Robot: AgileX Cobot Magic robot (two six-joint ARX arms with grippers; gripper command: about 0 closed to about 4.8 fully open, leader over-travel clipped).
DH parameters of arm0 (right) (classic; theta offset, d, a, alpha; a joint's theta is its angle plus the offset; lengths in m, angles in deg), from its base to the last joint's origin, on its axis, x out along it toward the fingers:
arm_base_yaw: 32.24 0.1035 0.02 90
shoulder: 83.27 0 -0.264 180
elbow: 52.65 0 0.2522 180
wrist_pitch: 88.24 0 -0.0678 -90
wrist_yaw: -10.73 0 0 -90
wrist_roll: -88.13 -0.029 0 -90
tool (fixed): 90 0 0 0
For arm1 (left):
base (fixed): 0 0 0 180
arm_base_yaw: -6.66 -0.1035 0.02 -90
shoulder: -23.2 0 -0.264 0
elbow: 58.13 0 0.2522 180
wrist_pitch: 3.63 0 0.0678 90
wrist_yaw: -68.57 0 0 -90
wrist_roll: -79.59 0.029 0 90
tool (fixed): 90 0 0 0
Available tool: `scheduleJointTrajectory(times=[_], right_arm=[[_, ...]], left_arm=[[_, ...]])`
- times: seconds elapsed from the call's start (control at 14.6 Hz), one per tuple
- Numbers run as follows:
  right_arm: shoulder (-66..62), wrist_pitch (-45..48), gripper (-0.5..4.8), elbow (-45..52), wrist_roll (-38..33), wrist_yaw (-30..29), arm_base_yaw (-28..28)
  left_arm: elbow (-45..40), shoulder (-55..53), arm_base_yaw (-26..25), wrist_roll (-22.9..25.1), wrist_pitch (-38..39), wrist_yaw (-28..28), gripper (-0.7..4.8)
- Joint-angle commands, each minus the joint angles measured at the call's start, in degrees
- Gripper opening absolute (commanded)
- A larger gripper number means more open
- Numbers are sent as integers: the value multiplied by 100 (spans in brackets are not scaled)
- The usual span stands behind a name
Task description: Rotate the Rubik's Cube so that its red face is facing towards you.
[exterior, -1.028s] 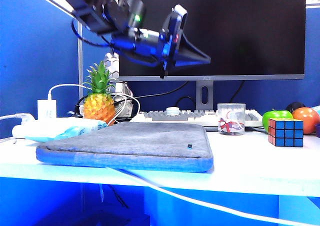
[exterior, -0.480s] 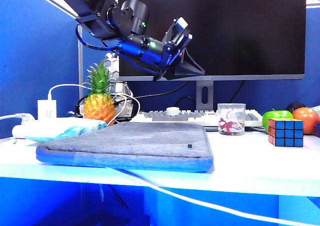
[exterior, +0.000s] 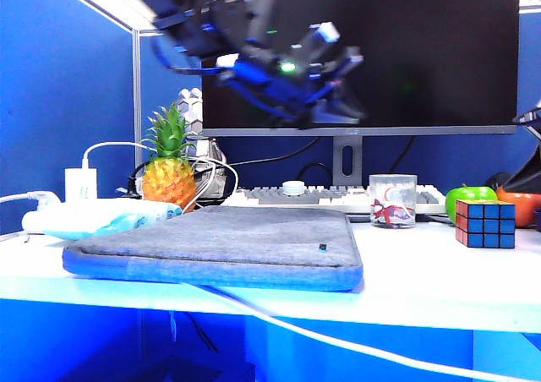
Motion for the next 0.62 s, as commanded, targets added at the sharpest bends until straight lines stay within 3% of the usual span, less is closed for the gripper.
scheduleJointTrajectory(times=[0.07,0.34,0.48,0.62], right_arm=[[15,116,-1,-22,-24,133,-35],[15,-66,-1,-22,-20,142,-33],[15,-120,-1,-22,28,155,-37],[15,-260,-1,-22,138,251,-96]], left_arm=[[26,-238,264,-208,55,149,93],[68,-726,588,-562,-260,243,88],[660,-1134,654,-881,-190,70,88],[1615,-1572,710,-776,267,94,88]])
